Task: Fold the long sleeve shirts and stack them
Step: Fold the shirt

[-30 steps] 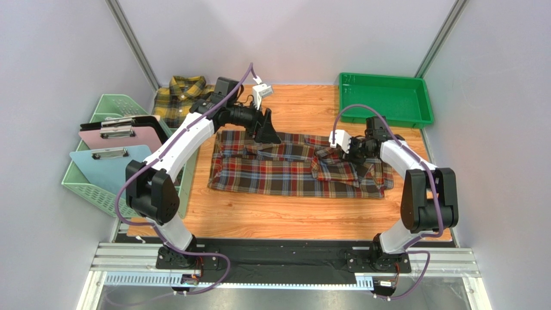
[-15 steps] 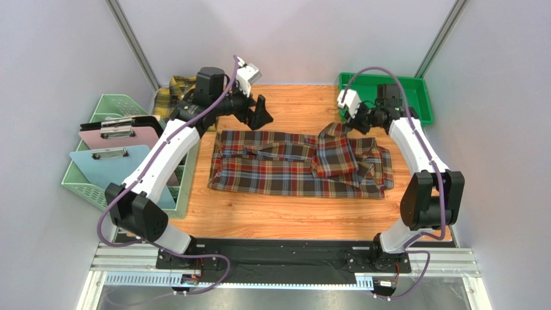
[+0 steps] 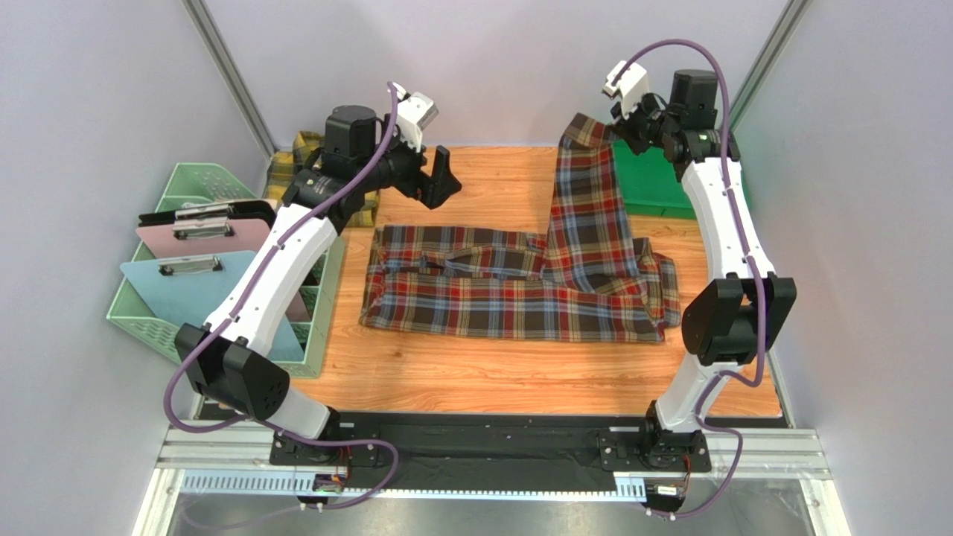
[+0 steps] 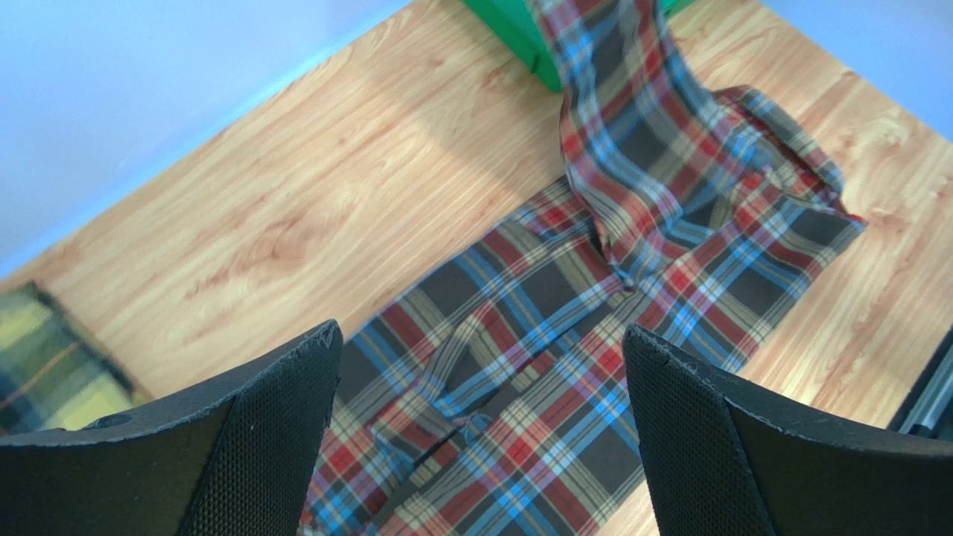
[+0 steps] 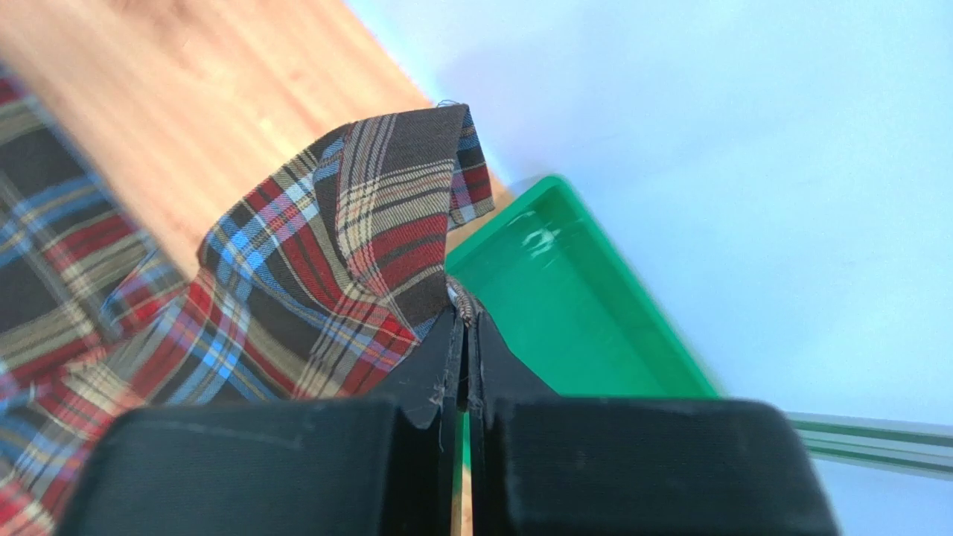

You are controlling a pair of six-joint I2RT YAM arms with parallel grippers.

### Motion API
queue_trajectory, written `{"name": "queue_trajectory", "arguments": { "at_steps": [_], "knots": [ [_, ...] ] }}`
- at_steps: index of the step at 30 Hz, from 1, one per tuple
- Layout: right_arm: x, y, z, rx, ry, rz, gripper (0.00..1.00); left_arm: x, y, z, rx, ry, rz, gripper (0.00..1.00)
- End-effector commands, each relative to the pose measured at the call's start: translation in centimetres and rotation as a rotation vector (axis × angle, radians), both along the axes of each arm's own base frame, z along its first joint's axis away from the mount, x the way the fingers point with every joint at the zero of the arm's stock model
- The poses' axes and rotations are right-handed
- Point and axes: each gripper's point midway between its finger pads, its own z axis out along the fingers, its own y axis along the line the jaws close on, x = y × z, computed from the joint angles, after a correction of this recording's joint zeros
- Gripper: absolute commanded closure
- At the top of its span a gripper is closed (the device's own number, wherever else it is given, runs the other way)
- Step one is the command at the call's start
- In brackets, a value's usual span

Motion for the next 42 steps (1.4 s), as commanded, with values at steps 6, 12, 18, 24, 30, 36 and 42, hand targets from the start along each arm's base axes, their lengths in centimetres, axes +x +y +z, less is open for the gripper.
{"name": "queue_trajectory", "arguments": {
  "at_steps": [6,12,18,24,30,36,42],
  "knots": [
    [0.1,-1.2,9.0,0.036,-0.237,-0.115,1.00,0.2,2.7,-0.9,-0.023,0.069,0.114,0.01],
    [-4.8,1.0,4.8,-0.070,-0.103,-0.045,1.00,-0.1,3.1,-2.6,-0.029,0.164,0.121,0.01],
    [-11.7,4.9,-2.8,-0.143,0.093,0.038,1.00,-0.3,3.7,-4.5,-0.041,0.236,0.143,0.01],
    [-17.0,9.7,-7.1,-0.075,0.311,0.098,1.00,-0.6,4.8,-6.0,-0.035,0.292,0.164,0.01],
    [-17.8,15.5,-9.4,0.009,0.425,0.128,1.00,-0.5,6.5,-7.9,-0.067,0.393,0.189,0.02],
    [-15.7,19.7,-10.9,0.160,0.562,0.026,1.00,-1.5,8.0,-9.5,-0.113,0.460,0.179,0.05],
    [-14.5,23.0,-10.8,0.262,0.584,-0.011,1.00,-2.5,8.8,-10.7,-0.122,0.487,0.183,0.05]
  ]
}}
